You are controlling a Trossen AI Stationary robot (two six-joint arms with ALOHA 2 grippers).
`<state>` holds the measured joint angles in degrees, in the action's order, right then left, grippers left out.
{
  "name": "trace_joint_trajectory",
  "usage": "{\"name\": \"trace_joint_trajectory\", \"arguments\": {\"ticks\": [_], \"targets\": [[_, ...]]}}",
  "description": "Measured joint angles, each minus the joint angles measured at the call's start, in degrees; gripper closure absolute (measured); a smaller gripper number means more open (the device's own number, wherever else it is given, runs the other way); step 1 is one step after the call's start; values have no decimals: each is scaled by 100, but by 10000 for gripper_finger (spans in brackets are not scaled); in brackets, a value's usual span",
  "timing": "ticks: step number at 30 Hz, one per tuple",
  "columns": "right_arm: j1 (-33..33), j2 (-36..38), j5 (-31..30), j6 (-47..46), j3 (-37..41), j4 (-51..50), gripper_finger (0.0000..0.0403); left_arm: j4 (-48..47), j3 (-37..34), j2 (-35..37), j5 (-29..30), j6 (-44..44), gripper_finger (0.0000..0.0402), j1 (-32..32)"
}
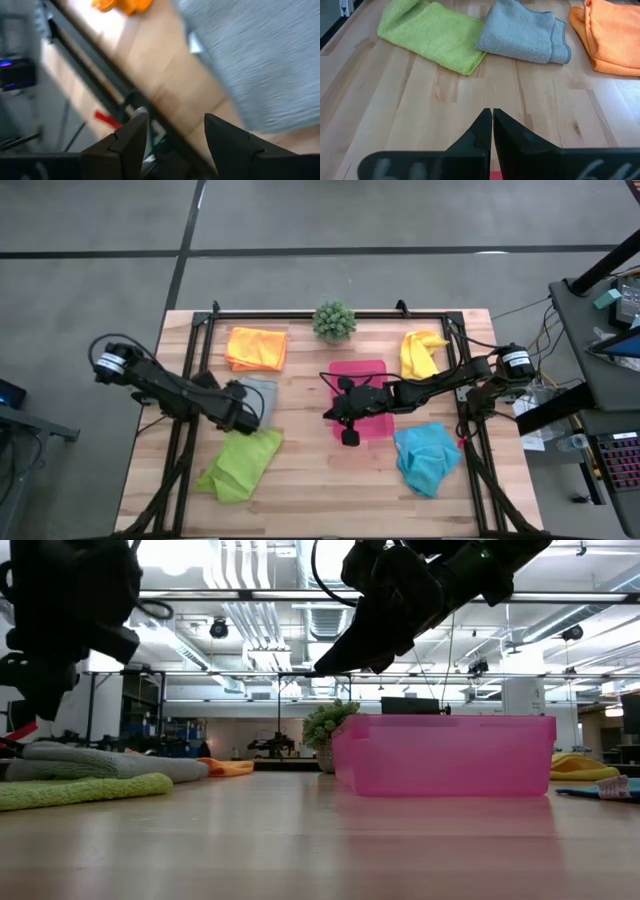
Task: Fold microfiber towels
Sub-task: Put the gray towel into the red bin
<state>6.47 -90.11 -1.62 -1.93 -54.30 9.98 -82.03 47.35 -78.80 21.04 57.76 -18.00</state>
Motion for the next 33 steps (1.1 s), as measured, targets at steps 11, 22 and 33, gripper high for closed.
{"name": "trace_joint_trajectory", "arguments": {"ticks": [11,22,33], "targets": [[-1,0,1,26,11,20,394,3207,-347,725,-35,-1340,220,0],[-1,0,0,42,11,104,394,4950,-503,3,27,-1275,220,532],[4,0,1,42,11,103,394,4863,-487,-1021,55,-1181,224,942]]}}
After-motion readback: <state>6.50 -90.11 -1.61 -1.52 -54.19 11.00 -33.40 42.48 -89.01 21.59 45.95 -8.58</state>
